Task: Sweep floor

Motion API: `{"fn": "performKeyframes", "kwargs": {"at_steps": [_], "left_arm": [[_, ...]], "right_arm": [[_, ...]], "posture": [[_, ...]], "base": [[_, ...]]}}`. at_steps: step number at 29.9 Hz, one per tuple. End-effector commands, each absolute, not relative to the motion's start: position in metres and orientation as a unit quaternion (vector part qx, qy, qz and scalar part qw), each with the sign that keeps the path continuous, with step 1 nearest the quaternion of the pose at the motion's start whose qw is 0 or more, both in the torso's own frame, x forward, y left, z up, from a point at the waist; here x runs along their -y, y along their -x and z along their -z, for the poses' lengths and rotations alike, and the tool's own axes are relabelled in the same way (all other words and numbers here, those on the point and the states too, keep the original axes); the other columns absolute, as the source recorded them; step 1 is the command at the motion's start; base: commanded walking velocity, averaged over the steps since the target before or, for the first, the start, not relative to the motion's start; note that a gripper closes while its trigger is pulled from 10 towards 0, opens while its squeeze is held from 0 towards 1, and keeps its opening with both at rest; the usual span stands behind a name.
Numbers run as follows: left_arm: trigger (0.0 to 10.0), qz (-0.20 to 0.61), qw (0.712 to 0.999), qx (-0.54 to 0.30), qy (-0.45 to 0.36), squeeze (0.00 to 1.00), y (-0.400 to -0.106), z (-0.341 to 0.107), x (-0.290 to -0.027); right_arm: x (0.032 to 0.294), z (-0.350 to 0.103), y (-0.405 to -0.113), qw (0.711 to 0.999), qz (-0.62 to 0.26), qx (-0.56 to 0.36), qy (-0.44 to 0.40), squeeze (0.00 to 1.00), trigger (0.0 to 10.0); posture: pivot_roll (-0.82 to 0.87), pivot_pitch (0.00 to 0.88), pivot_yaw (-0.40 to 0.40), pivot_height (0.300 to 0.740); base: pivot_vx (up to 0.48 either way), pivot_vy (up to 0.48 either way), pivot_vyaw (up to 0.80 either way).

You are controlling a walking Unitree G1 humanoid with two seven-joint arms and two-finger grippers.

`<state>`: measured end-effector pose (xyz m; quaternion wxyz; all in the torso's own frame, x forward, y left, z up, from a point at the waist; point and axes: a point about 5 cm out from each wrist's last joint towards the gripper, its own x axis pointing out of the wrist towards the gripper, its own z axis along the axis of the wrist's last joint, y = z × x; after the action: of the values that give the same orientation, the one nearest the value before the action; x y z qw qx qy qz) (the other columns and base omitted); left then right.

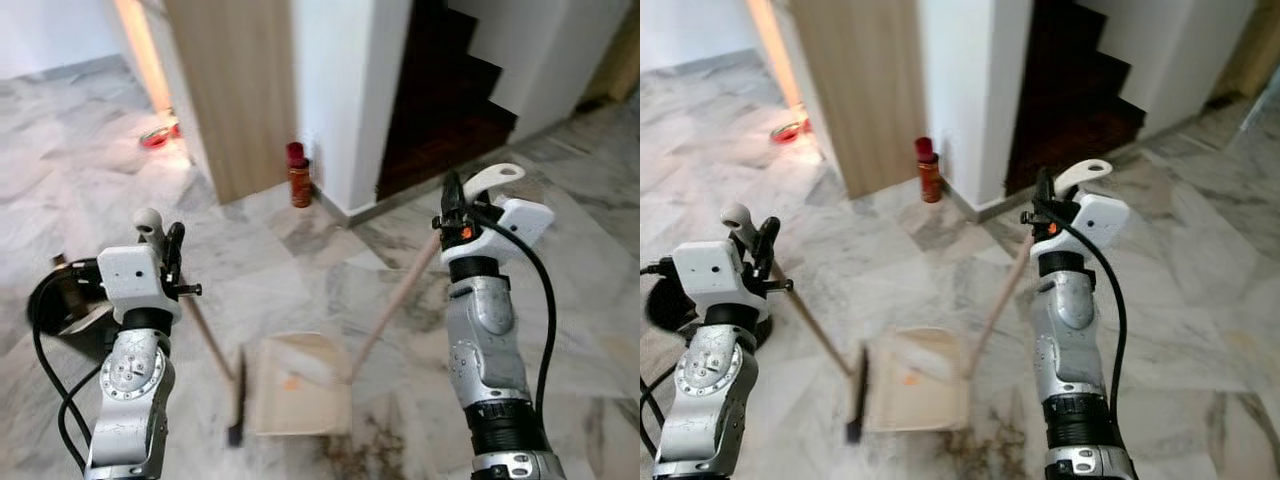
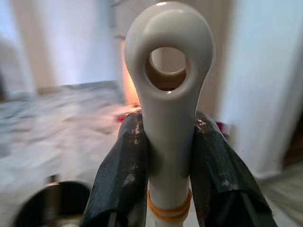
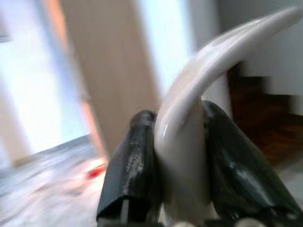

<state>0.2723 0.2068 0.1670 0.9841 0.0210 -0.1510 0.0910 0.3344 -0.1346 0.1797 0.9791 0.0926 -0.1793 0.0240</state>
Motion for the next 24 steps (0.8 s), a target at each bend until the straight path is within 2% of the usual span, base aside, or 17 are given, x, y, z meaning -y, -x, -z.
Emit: {"fn": "performKeyframes", "kwargs": {"at_steps": [1, 24], "left_arm": [[10.0, -0.092, 0.980, 0.170, -0.041, 0.00, -0.2712, -0.1771, -0.2070], [10.0, -0.089, 0.980, 0.173, -0.041, 0.00, -0.2721, -0.1780, -0.2059]], "right_arm": [[0.1323, -0.1945, -0.3350, 0.969, -0.025, 0.207, -0.133, 0.00, 10.0], [0.1295, -0.1929, -0.3350, 0.968, -0.033, 0.201, -0.146, 0.00, 10.0]], "posture": [[0.04, 0.076, 0.029, 0.740], [0.04, 0.074, 0.030, 0.740]], "base": [[0.000, 0.480, 0.00], [0.000, 0.480, 0.00]]}}
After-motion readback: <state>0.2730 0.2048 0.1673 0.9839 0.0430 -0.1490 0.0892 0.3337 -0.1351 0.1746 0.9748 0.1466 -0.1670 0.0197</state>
